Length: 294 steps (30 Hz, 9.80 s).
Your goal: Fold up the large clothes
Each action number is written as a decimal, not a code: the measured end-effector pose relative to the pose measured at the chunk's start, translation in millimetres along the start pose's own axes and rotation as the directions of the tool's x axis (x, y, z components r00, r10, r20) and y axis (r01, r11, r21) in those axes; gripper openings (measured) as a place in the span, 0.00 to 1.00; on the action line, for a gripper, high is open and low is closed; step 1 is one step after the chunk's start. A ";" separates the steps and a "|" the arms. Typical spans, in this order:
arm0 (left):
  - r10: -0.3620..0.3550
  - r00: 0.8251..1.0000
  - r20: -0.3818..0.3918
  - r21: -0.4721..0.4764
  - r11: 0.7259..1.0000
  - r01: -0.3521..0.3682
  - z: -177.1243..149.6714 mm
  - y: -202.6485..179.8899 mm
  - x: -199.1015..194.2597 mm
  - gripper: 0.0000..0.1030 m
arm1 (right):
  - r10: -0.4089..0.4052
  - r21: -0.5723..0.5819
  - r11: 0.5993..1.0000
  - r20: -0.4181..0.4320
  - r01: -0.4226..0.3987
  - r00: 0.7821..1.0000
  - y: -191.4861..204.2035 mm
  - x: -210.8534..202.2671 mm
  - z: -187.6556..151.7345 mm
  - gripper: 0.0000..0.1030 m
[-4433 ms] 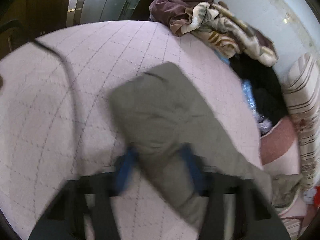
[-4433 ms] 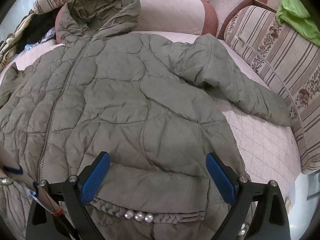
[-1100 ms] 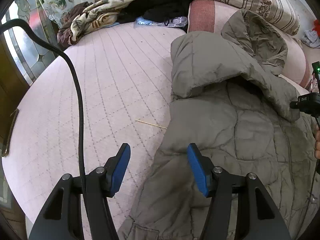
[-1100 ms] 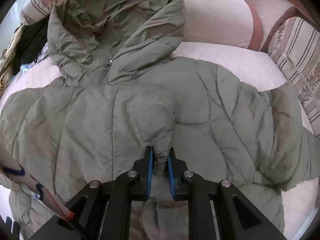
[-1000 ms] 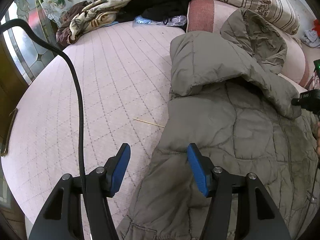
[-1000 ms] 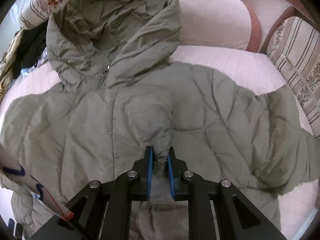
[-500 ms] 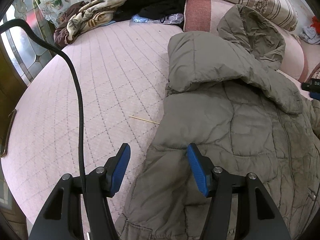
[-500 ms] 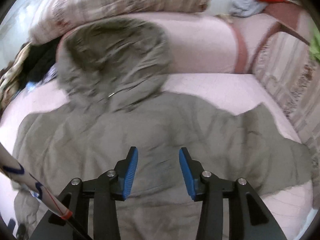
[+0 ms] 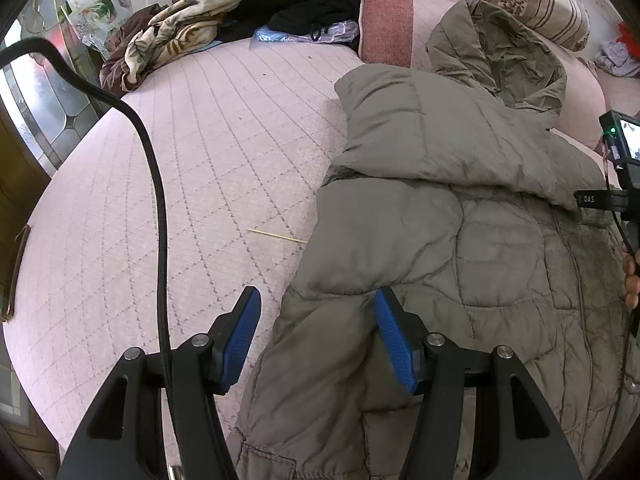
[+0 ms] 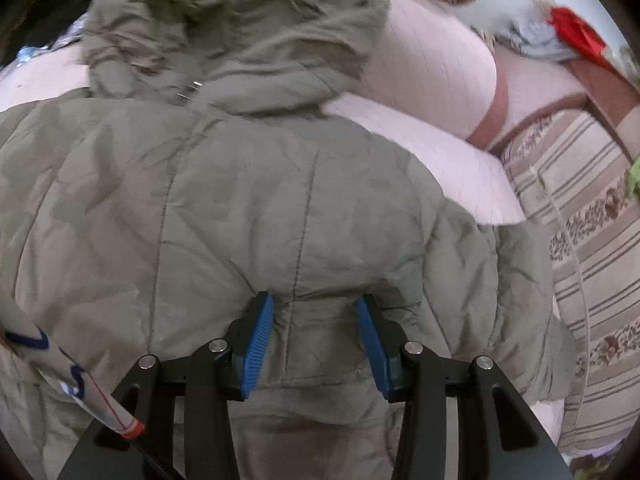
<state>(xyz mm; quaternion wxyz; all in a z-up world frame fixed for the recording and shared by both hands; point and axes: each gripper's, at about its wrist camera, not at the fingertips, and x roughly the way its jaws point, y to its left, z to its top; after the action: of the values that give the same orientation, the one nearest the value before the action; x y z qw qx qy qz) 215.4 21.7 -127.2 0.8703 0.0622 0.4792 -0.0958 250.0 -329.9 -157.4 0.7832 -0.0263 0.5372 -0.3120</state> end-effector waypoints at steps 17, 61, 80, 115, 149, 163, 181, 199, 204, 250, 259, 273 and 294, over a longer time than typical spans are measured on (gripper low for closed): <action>0.023 0.999 0.042 0.046 0.999 -0.025 -10.0 -17.3 -14.8 0.57 | 0.260 0.295 0.901 0.215 -0.317 0.941 -153.7 -90.3 -82.2 0.76; 0.032 0.984 0.173 0.023 0.999 -0.037 -48.8 -51.6 -130.8 0.62 | 0.224 0.325 0.840 0.522 -0.435 0.823 -264.1 -135.1 -103.3 0.11; 0.000 0.985 0.174 -0.066 0.998 0.012 -28.2 -20.2 -122.2 0.63 | 0.551 -0.314 0.819 0.201 -0.480 0.810 -33.6 -116.1 -123.4 0.52; -0.186 0.977 0.101 0.027 0.982 0.185 131.6 -81.8 -26.0 0.20 | 0.512 0.085 0.814 0.361 -0.575 0.779 -169.4 -108.6 -85.5 0.75; 0.016 0.990 0.138 -0.124 0.992 0.001 64.9 33.6 -71.9 0.57 | 0.576 0.090 0.797 0.189 -0.598 0.796 -134.8 -170.3 -66.5 0.94; 0.164 0.950 0.267 -0.128 0.983 -0.133 42.4 56.8 -59.1 0.57 | 0.661 0.172 0.695 0.228 -0.698 0.715 -58.0 -237.2 29.0 0.95; 0.105 0.979 0.175 -0.121 0.989 -0.084 69.4 60.7 -1.2 0.57 | 0.524 0.418 0.680 0.297 -0.602 0.798 25.0 -99.4 238.9 0.95; 0.080 0.983 0.166 -0.122 0.991 -0.060 67.1 58.0 -0.7 0.57 | 0.539 0.201 0.775 0.284 -0.599 0.793 3.6 -160.6 172.4 0.06; 0.033 0.987 0.160 -0.163 0.987 -0.006 59.8 67.0 -11.9 0.57 | 0.612 0.096 0.751 0.270 -0.653 0.744 -2.2 -221.6 68.8 0.06; 0.009 0.997 0.077 -0.159 0.987 0.004 51.3 81.6 -3.6 0.57 | 0.436 0.129 0.891 0.021 -0.435 0.899 18.6 -97.0 9.6 0.56; -0.057 0.997 0.054 -0.133 0.989 0.063 32.9 96.9 -15.9 0.57 | 0.618 0.254 0.747 0.076 -0.615 0.783 -134.5 -158.4 -71.1 0.70; -0.353 0.922 -0.162 -0.195 0.927 0.320 -50.6 99.5 -12.4 0.57 | 0.595 0.593 0.631 0.044 -0.501 0.802 -298.6 -78.3 -263.9 0.75; -0.509 0.858 -0.067 -0.396 0.803 0.446 -110.5 134.6 -34.1 0.55 | 0.799 0.549 0.465 0.076 -0.694 0.596 -233.1 -94.7 -333.8 0.77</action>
<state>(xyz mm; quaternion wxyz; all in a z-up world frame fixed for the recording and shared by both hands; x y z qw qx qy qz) 137.2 178.6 -155.1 0.7696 -0.2163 0.5607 -0.2157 -165.3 -370.3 -132.2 0.7586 0.4574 0.4587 -0.0706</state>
